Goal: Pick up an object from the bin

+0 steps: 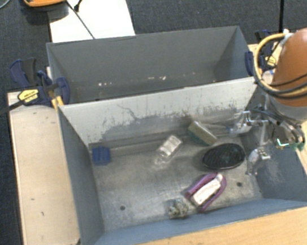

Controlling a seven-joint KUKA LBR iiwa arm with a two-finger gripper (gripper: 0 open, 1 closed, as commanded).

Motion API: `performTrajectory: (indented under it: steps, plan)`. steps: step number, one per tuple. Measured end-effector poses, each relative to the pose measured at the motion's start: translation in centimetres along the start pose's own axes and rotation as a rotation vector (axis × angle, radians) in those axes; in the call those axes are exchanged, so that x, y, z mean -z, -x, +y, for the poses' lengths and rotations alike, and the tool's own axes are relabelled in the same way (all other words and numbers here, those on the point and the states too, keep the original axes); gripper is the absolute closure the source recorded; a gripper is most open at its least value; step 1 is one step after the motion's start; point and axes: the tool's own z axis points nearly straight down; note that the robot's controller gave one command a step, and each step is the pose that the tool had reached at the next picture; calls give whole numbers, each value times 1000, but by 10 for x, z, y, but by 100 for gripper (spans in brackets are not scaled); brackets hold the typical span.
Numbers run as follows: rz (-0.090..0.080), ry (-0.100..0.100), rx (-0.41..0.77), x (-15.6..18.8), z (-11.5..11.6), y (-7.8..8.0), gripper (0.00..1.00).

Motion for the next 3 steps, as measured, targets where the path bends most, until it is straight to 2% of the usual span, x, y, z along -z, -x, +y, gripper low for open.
performTrajectory:
  steps: [1,2,3]
  plan:
    - [-7,-2,39,-139,25,36,0]
    - [-12,1,-46,-127,6,29,0]
    - [-3,1,-159,-121,7,20,0]
